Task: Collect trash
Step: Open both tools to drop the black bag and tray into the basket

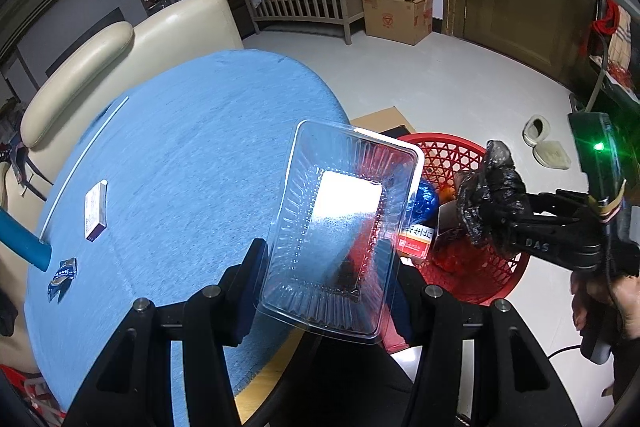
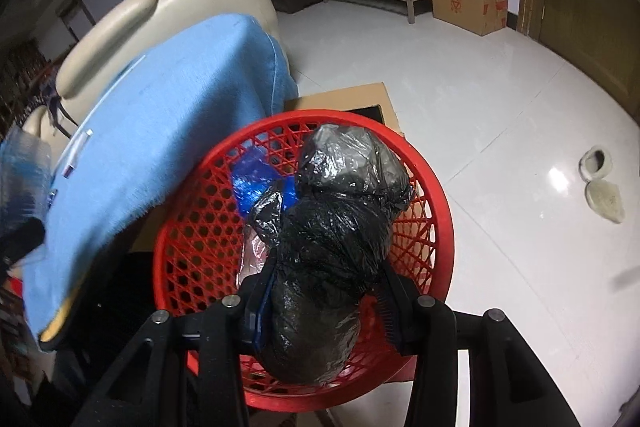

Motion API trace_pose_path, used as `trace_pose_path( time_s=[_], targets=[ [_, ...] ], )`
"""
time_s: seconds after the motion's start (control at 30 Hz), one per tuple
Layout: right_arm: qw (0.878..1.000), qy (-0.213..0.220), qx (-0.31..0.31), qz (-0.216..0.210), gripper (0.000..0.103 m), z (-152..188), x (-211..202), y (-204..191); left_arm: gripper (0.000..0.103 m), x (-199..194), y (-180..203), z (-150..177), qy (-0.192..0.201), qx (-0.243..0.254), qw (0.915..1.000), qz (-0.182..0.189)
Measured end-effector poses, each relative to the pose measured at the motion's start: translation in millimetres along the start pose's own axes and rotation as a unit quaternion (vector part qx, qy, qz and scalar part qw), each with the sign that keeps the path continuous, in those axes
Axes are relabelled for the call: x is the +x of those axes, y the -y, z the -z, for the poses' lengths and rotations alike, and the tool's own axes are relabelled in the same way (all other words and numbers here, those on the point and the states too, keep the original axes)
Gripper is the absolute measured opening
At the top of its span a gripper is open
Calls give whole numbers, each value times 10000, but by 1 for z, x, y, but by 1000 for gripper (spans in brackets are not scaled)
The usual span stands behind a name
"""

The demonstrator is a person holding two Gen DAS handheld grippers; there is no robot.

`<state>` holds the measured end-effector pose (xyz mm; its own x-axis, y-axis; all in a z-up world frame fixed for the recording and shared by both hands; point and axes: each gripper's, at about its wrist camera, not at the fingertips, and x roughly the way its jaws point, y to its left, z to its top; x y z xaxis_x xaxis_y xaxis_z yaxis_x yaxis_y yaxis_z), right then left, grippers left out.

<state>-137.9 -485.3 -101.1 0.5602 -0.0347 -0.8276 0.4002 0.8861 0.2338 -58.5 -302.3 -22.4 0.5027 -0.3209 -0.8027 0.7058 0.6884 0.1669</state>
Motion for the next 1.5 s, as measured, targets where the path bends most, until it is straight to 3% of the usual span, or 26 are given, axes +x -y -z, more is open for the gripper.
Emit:
trace_pose_path(
  time_s=[0.03, 0.1, 0.13, 0.47, 0.7, 1.2, 1.37, 1.5],
  targets=[
    [10000, -23, 12, 3, 54, 1, 2, 0, 57, 0, 1, 0, 0, 10, 10000, 3],
    [10000, -13, 63, 50, 79, -1, 3, 2, 57, 1, 3, -2, -5, 33, 10000, 8],
    [10000, 23, 76, 40, 80, -1, 2, 4, 57, 0, 2, -1, -4, 42, 10000, 11],
    [9961, 654, 583, -40, 80, -13, -34, 24, 57, 5, 9, -5, -30, 174, 9998, 110],
    [9895, 1048, 983, -170, 81, -14, -60, 45, 57, 15, 37, -15, -134, 398, 9985, 343],
    [9794, 1357, 1484, -189, 81, -12, -79, 87, 57, 55, 89, -30, -524, 740, 9942, 577],
    [9788, 1347, 1526, -210, 81, -11, -78, 90, 68, 73, 96, -30, -851, 765, 9905, 759],
    [9790, 1374, 1490, -234, 81, -11, -79, 86, 69, 80, 92, -26, -1018, 645, 9891, 841]
  ],
)
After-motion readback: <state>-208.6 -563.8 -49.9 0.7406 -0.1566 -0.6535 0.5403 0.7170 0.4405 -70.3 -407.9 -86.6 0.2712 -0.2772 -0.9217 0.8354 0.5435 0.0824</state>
